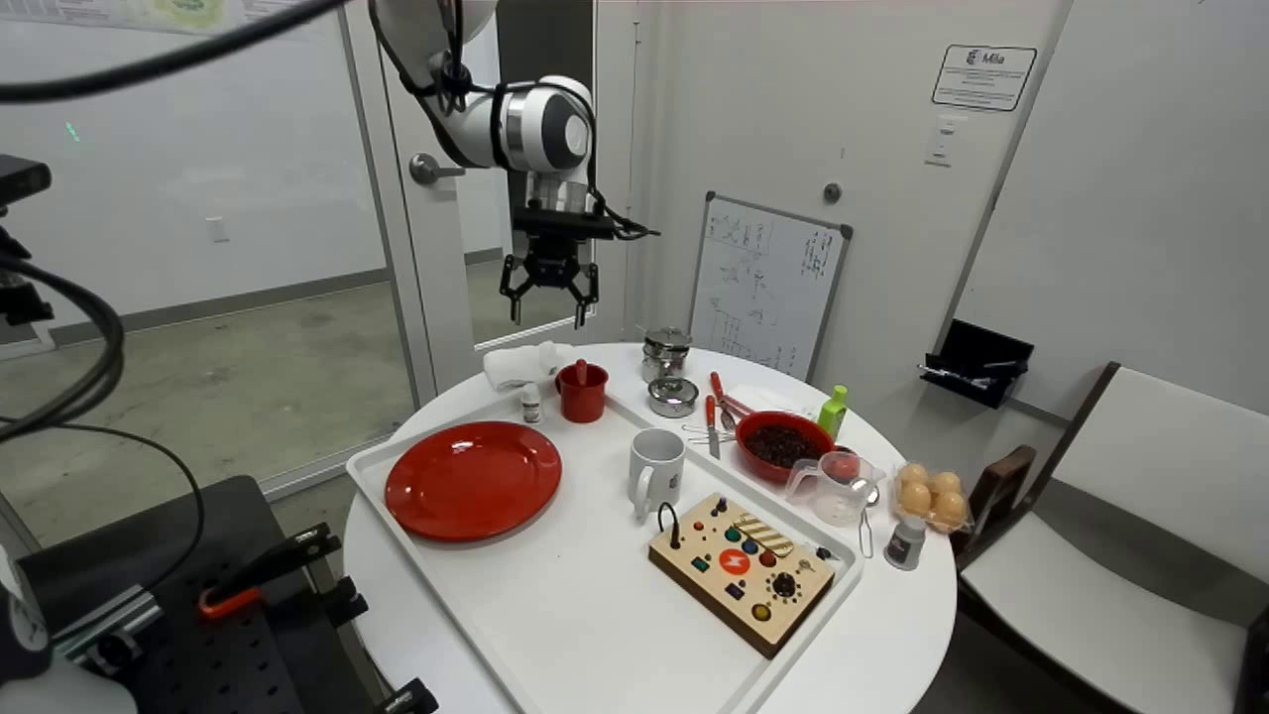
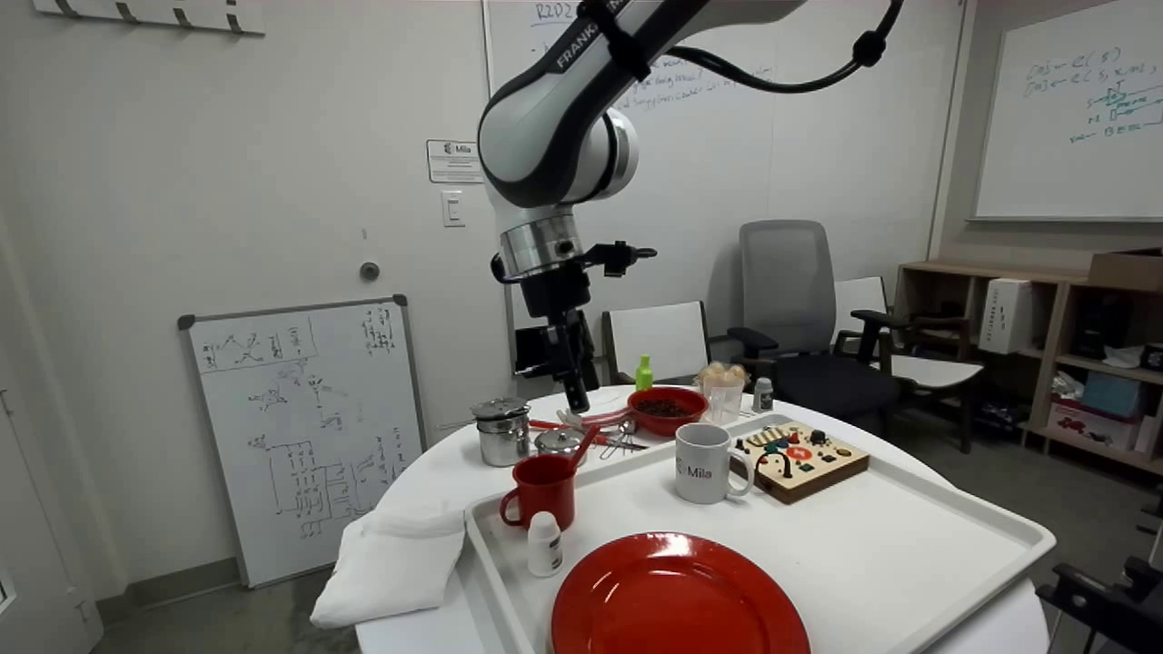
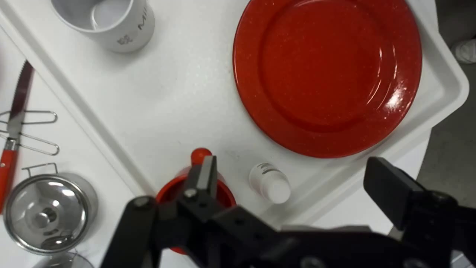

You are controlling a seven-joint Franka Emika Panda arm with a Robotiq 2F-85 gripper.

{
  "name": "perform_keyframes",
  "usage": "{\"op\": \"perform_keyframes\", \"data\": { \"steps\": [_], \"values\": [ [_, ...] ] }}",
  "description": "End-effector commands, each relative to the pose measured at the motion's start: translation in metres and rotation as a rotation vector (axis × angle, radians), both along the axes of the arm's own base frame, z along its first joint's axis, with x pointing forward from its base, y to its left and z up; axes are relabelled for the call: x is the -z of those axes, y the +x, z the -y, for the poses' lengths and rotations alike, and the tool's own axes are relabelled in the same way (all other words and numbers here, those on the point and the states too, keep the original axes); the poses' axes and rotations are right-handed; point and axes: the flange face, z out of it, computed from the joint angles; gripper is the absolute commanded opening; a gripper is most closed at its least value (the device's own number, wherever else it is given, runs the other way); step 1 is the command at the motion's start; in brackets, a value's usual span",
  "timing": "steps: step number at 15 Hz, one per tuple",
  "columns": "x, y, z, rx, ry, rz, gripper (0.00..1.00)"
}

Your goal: Move the white shaker to the right

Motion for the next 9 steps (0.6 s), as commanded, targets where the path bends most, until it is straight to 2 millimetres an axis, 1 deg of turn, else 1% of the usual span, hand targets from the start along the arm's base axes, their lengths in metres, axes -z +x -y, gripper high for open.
{"op": "perform_keyframes", "data": {
  "steps": [1, 3, 4, 5, 6, 7, 9],
  "values": [
    [0.036, 0.014, -0.027, -0.026, 0.045, 0.007, 1.00],
    [0.052, 0.010, -0.038, -0.050, 0.041, -0.022, 1.00],
    [0.056, 0.008, -0.041, -0.069, 0.044, -0.032, 1.00],
    [0.051, 0.007, -0.036, -0.070, 0.039, -0.031, 1.00],
    [0.056, 0.001, -0.035, -0.050, 0.030, -0.021, 1.00],
    [0.059, 0.001, -0.036, -0.053, 0.030, -0.024, 1.00],
    [0.057, 0.002, -0.035, -0.054, 0.031, -0.022, 1.00]
  ]
}}
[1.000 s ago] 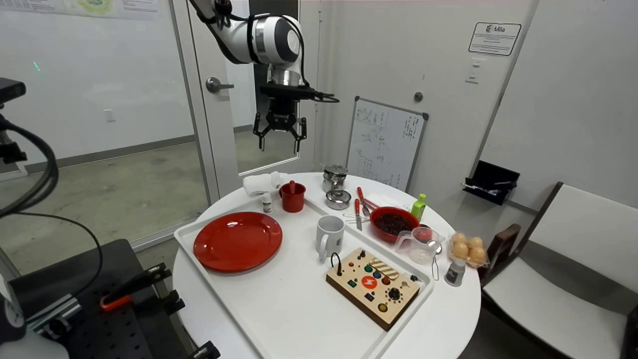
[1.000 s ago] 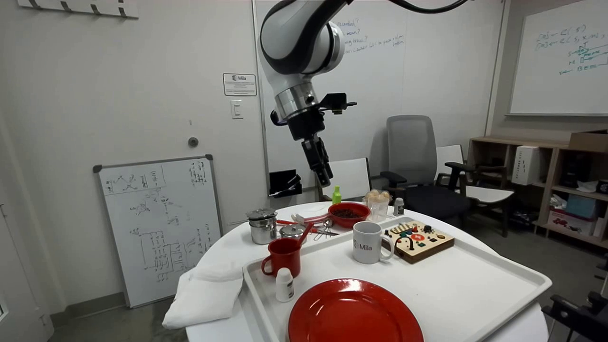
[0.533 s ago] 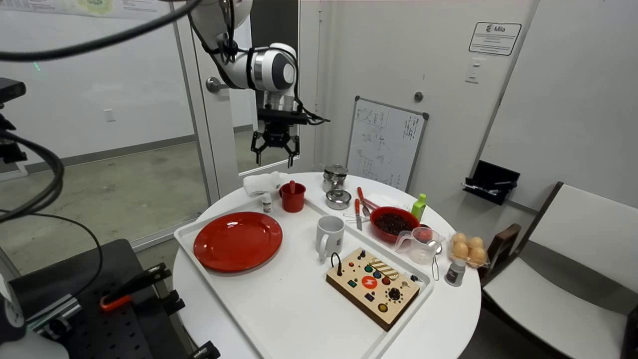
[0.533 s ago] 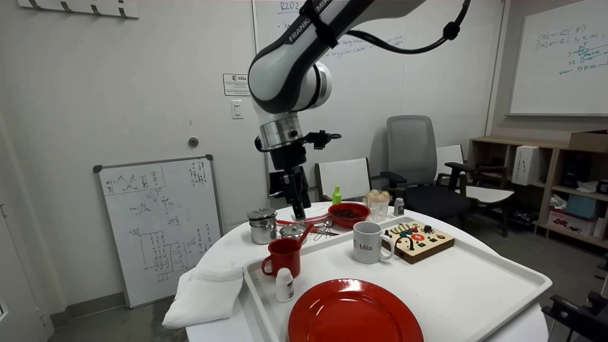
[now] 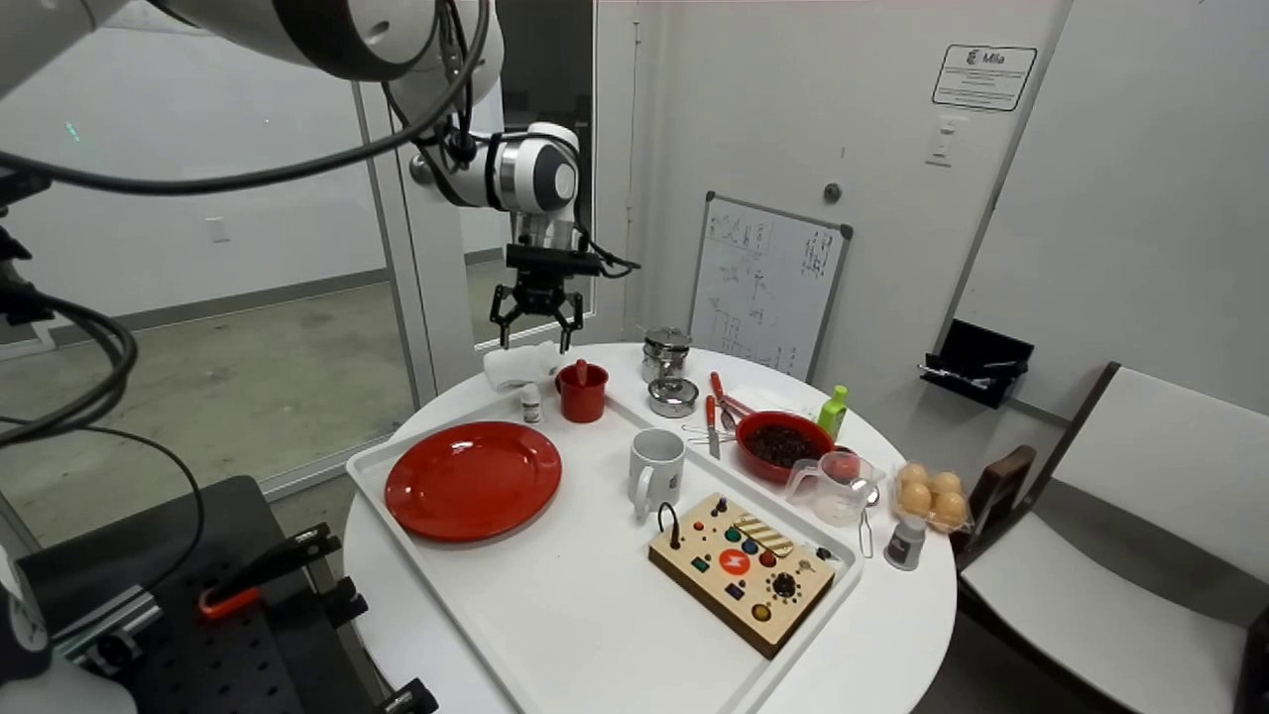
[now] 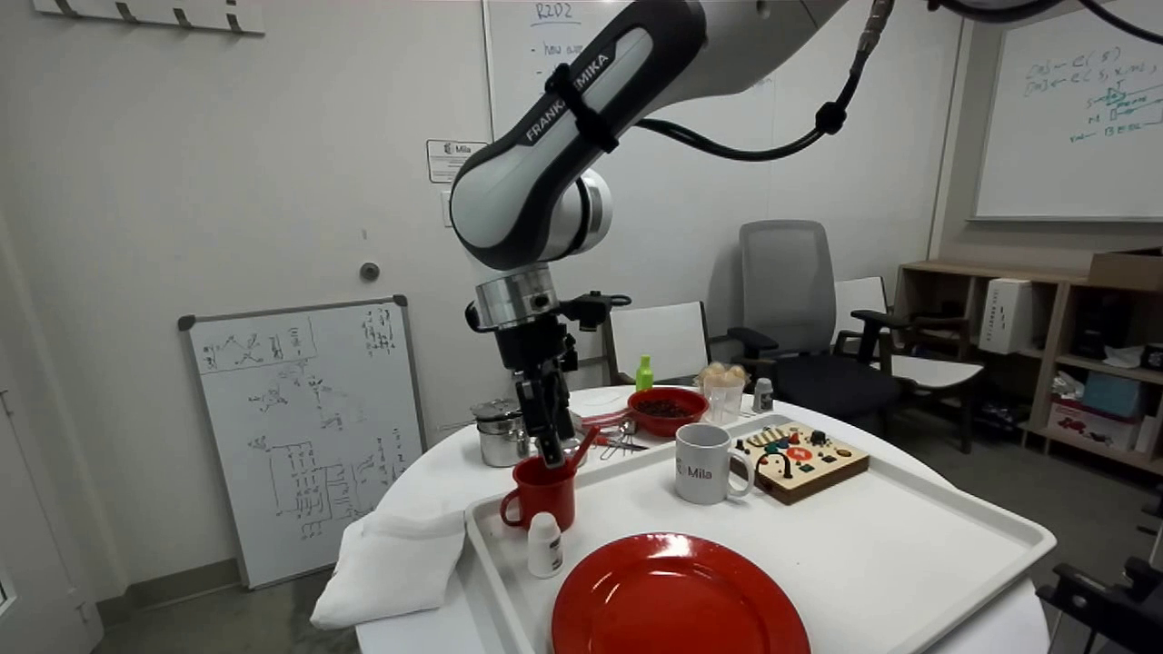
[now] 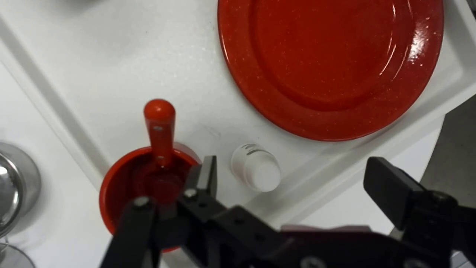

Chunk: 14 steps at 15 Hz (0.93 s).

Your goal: Move the white shaker to the right

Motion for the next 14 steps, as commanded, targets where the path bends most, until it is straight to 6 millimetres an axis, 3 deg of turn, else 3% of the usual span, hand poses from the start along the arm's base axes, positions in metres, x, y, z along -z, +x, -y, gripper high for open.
{"op": "perform_keyframes", "data": {
  "steps": [1, 10, 14],
  "values": [
    [-0.001, 0.002, 0.000, 0.000, 0.001, 0.001, 1.00],
    [0.047, -0.018, -0.056, 0.102, 0.107, 0.026, 1.00],
    [0.050, -0.021, -0.065, 0.141, 0.069, 0.047, 1.00]
  ]
}}
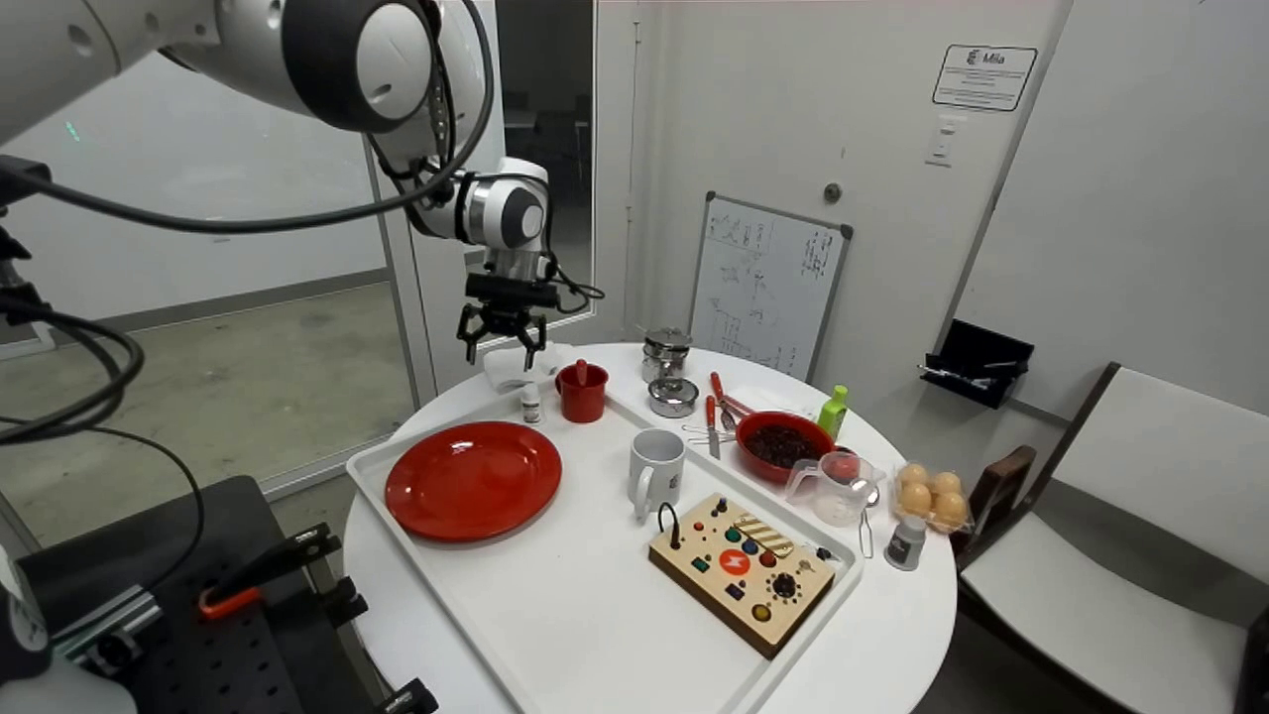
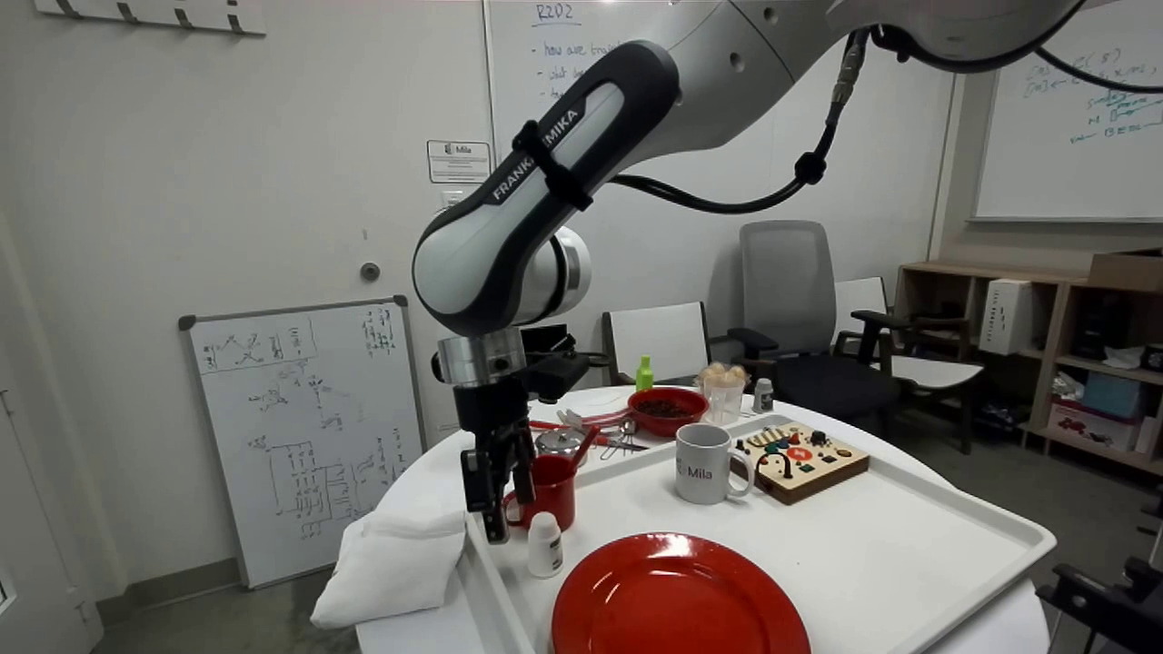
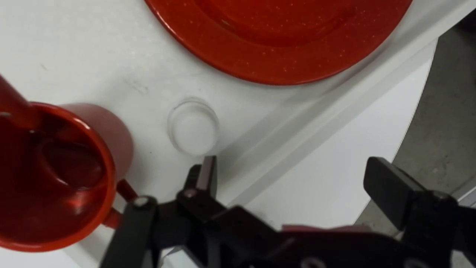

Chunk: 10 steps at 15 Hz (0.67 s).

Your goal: Move the white shaker to the right

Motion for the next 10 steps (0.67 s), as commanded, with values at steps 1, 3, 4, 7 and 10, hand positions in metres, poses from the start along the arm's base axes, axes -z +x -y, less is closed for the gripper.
{"op": "perform_keyframes", "data": {
  "steps": [1, 3, 4, 7, 10],
  "values": [
    [-0.0066, 0.0074, -0.0070, 0.054, -0.034, 0.032, 1.00],
    [-0.0121, 0.0115, -0.0048, 0.072, -0.068, 0.047, 1.00],
    [-0.0127, 0.0139, -0.0038, 0.076, -0.076, 0.048, 1.00],
    [-0.0109, 0.0169, -0.0011, 0.078, -0.094, 0.028, 1.00],
    [-0.0041, 0.0155, 0.0028, 0.087, -0.105, -0.004, 1.00]
  ]
}}
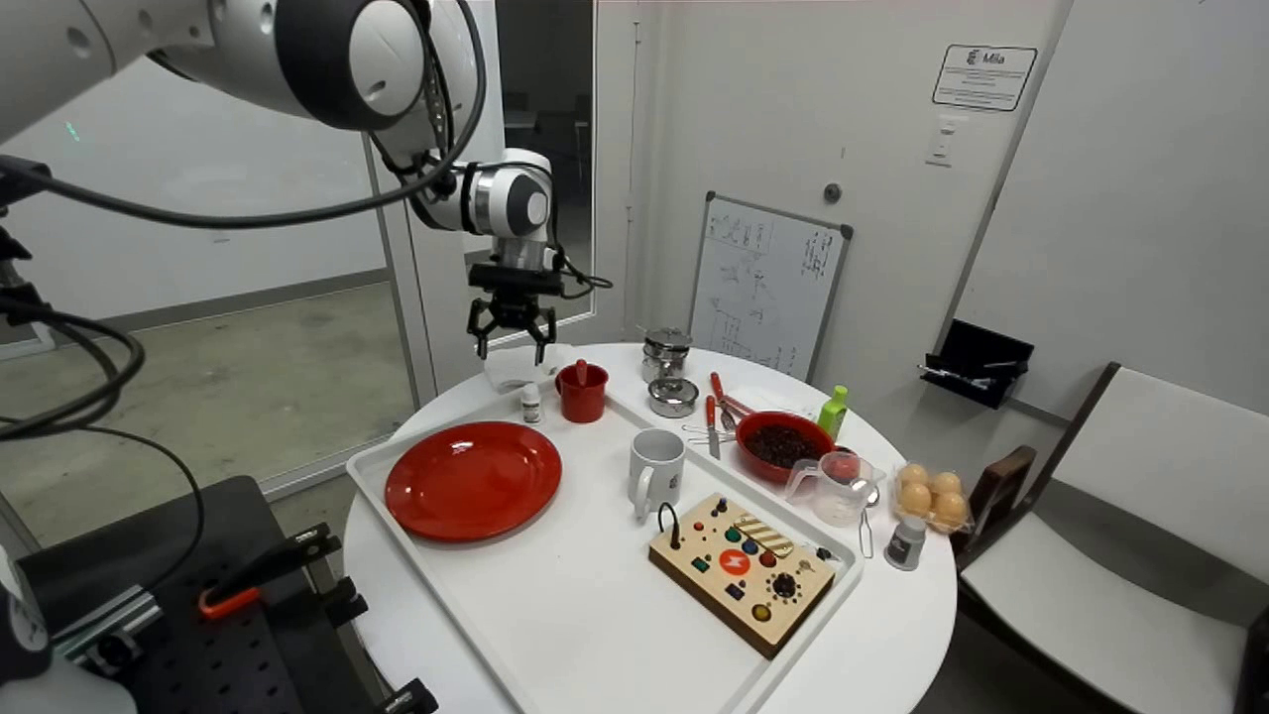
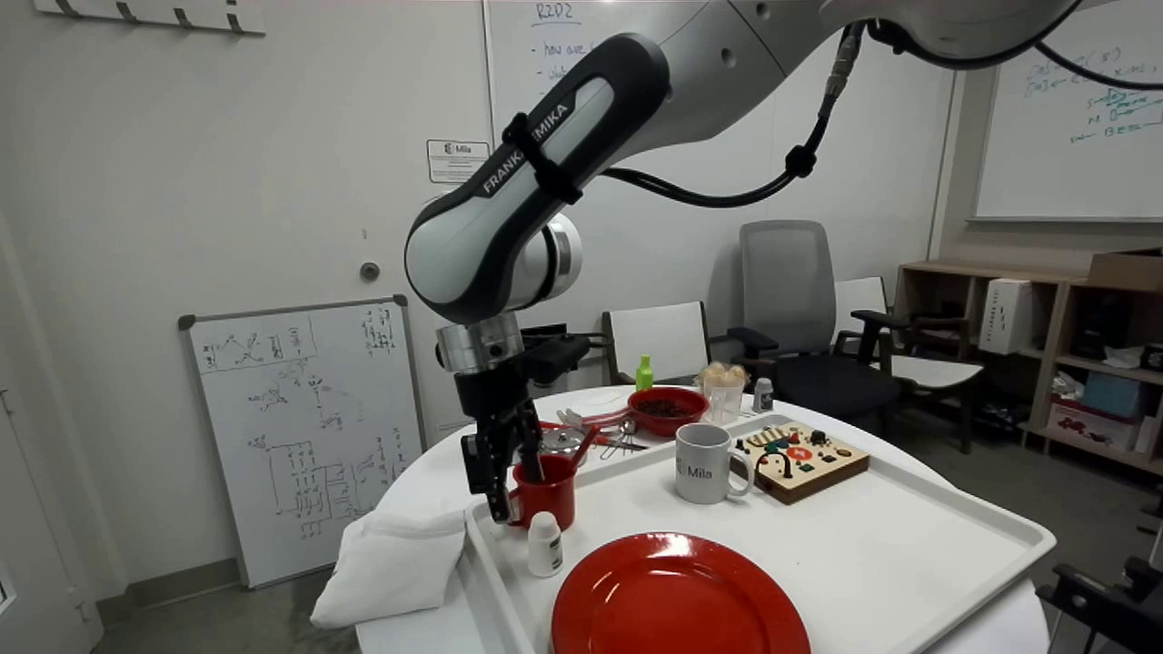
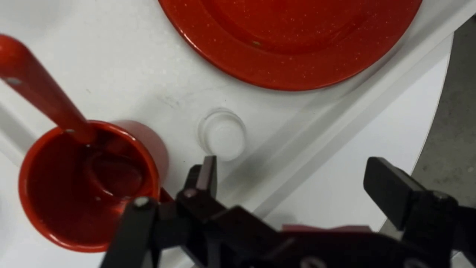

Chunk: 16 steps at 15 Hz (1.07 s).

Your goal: Move the white shaker to the right

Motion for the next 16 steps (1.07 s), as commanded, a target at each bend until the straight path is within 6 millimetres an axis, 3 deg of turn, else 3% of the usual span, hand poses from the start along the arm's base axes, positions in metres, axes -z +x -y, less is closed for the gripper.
{"op": "perform_keyframes", "data": {
  "steps": [1, 16],
  "values": [
    [0.009, 0.002, -0.001, 0.020, -0.024, -0.024, 1.00],
    [0.044, 0.009, 0.019, 0.070, -0.080, -0.054, 1.00]
  ]
}}
